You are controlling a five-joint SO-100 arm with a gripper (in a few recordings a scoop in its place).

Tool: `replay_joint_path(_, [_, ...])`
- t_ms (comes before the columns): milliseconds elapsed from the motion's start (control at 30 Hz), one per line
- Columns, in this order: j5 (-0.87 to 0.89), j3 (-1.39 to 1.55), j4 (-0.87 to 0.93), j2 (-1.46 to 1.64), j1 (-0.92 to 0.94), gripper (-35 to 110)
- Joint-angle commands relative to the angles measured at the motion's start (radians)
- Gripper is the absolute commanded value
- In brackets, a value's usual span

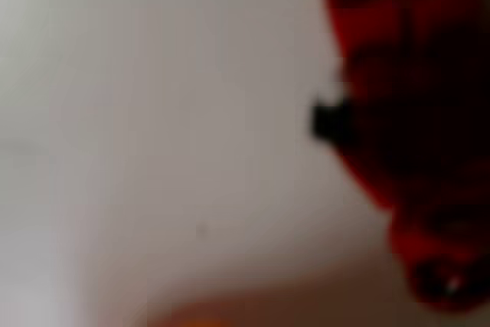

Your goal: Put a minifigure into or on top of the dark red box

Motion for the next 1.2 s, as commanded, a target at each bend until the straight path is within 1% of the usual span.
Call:
replay_joint_path(0, [-0.031,0.032,-0.051,0.029,0.032,23])
replay_joint_path(267, [-0.137,0.066,-0.137,0.020,0.121,23])
replay_joint_path(467, [-0.184,0.084,-0.149,0.025,0.172,23])
replay_joint_path(867, [-0.117,0.160,-0.121,0.112,0.078,23])
replay_joint_path(1067, [-0.091,0.135,-0.150,0.048,0.005,23])
replay_joint_path(1167, [-0.117,0.107,-0.167,-0.020,0.017,23])
